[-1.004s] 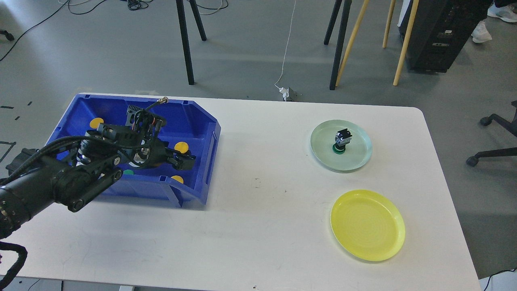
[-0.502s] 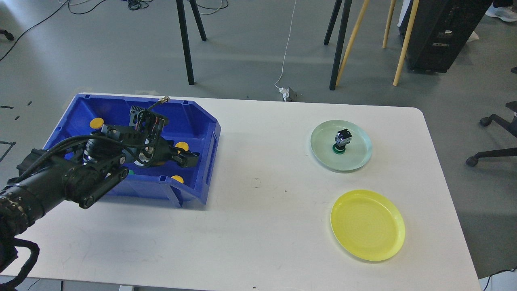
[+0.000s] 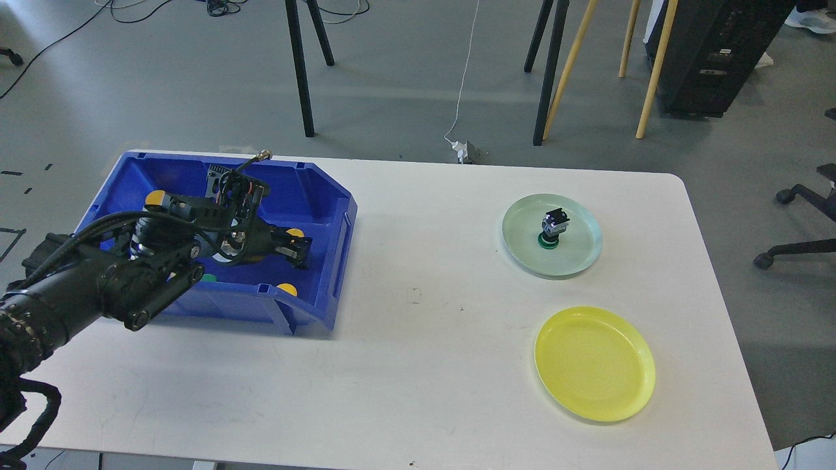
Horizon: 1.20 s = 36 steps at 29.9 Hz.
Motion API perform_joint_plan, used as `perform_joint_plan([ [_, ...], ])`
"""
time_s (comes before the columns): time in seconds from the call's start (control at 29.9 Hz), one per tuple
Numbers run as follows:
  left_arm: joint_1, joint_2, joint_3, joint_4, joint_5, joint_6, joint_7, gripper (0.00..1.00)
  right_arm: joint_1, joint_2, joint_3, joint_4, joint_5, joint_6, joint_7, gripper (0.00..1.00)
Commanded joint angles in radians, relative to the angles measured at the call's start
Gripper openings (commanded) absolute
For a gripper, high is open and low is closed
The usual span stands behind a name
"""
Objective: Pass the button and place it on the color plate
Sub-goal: 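Grasp the yellow-topped button in the bin with the left gripper, then lift the button out of the bin and raise it toward the right gripper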
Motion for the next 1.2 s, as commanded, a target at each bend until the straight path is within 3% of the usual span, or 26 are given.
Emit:
perform_joint_plan([
  [0.0,-0.003,0.006,-0.001,-0.017,0.000,-0.013,-0.010,0.27,-0.001,0.000,0.000,0.000,-0.002,0.000,0.000,0.94],
  [0.33,-0.044,0.262,-0.018,-0.240,-0.110,-0.034,-0.020,0.27,0.040,0.043,0.000,-0.002,-0.002,0.000,-0.001,0.94],
  [0.54,-0.114,0.433,-0.040,-0.362,-0.463,-0.034,-0.018,0.28,0.071,0.090,0.003,-0.002,0.000,0.000,0.003,0.94],
  [0.67,-0.197,0.480,-0.093,-0.382,-0.753,-0.034,-0.010,0.28,0.106,0.136,0.018,0.006,0.003,0.000,0.008,0.94],
  [0.8,-0.306,0.460,-0.096,-0.380,-0.909,-0.034,0.008,0.28,0.154,0.146,0.064,0.108,0.014,0.000,-0.001,0.94],
  [0.9,-0.371,0.362,-0.093,-0.363,-0.945,-0.034,0.026,0.28,0.198,0.173,0.077,0.227,0.017,0.000,-0.006,0.94],
  [1.17,-0.492,0.096,-0.090,-0.153,-1.063,-0.034,0.027,0.28,0.263,0.353,0.161,0.342,0.017,0.000,-0.006,0.93],
])
